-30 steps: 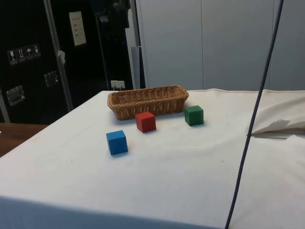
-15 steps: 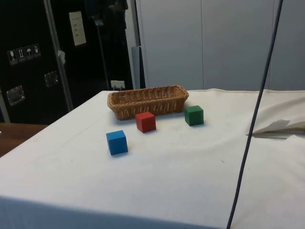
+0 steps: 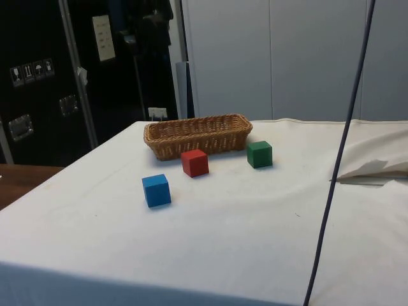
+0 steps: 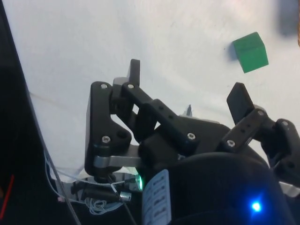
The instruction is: Pick up the blue cube and place it into the basket.
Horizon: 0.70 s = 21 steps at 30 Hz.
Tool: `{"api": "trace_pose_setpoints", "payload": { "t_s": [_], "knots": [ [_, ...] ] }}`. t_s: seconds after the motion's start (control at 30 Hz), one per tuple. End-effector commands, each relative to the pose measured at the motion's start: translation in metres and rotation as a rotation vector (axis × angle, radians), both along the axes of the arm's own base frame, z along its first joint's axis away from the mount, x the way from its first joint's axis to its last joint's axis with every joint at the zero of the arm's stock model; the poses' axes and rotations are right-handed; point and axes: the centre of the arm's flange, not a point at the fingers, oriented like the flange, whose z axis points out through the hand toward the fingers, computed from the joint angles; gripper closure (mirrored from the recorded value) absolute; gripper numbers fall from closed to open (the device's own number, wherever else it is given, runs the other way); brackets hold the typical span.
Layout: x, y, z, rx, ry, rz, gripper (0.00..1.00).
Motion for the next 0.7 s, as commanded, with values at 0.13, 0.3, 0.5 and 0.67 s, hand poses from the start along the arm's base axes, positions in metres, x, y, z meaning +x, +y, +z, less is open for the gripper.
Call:
{"api": "trace_pose_setpoints", "payload": {
  "t_s": [0.13, 0.3, 0.5, 0.67],
  "knots": [
    [0.0, 0.0, -0.004, -0.004, 0.006, -0.04, 0.0],
    [0.001, -0.001, -0.01, -0.009, 0.006, -0.09, 0.0],
    [0.002, 0.0, -0.011, -0.018, 0.003, -0.131, 0.0],
    [0.003, 0.0, -0.012, -0.035, -0.008, -0.157, 0.0]
  ]
}}
